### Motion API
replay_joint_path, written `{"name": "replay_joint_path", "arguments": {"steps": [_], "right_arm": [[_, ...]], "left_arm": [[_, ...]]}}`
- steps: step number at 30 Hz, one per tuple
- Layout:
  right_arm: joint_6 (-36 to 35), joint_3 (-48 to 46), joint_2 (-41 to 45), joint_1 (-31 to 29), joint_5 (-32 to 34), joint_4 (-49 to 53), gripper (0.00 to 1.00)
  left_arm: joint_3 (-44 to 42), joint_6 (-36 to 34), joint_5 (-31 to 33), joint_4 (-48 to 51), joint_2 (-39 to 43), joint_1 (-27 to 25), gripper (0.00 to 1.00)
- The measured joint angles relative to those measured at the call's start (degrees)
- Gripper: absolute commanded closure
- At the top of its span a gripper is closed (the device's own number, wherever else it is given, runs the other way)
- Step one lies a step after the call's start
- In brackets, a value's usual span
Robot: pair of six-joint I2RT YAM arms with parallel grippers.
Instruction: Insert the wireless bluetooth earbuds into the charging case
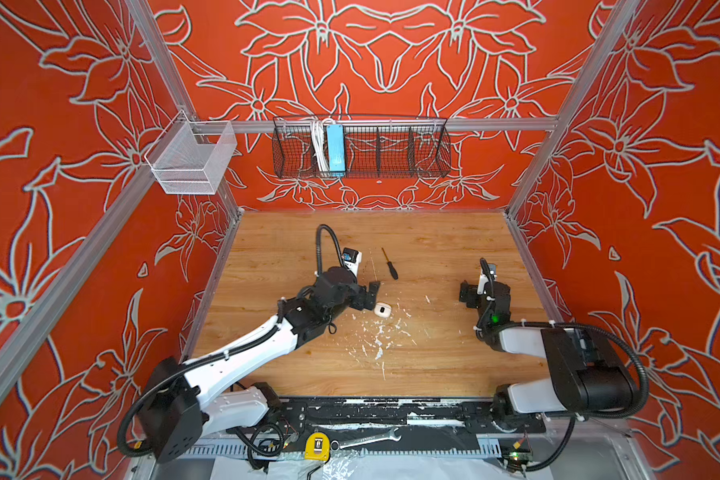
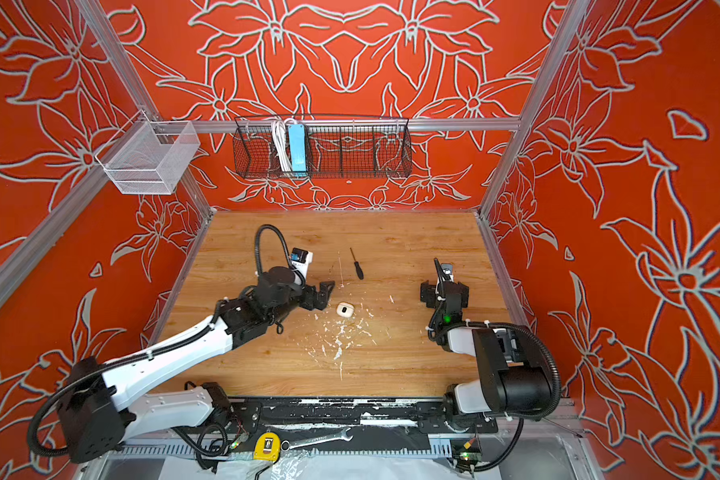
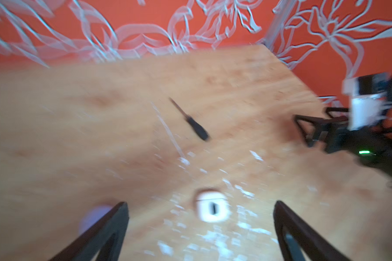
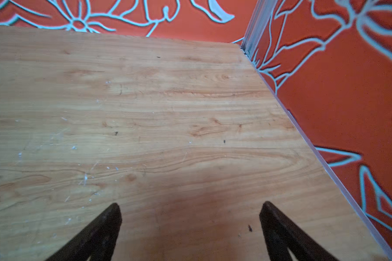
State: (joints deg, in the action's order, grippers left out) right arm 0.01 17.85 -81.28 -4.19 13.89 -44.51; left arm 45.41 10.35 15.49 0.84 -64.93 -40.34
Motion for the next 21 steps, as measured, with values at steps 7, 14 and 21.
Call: {"name": "replay_joint_path", "arguments": {"steps": [7, 14, 21], "right_arm": [[0.0, 0.0, 0.0, 0.0, -1.6, -1.0, 0.02], [0.0, 0.0, 0.0, 0.0, -2.2, -1.0, 0.02], [0.0, 0.0, 0.0, 0.0, -2.4, -1.0, 0.02]], "left_arm": [[-18.0, -9.4, 6.4, -12.5, 2.4, 22.2, 0.02], [-19.4, -11.8, 6.7, -20.2, -8.0, 28.9, 0.03], [-24.4, -11.6, 1.1, -27.7, -9.3, 34.6, 0.03]]}}
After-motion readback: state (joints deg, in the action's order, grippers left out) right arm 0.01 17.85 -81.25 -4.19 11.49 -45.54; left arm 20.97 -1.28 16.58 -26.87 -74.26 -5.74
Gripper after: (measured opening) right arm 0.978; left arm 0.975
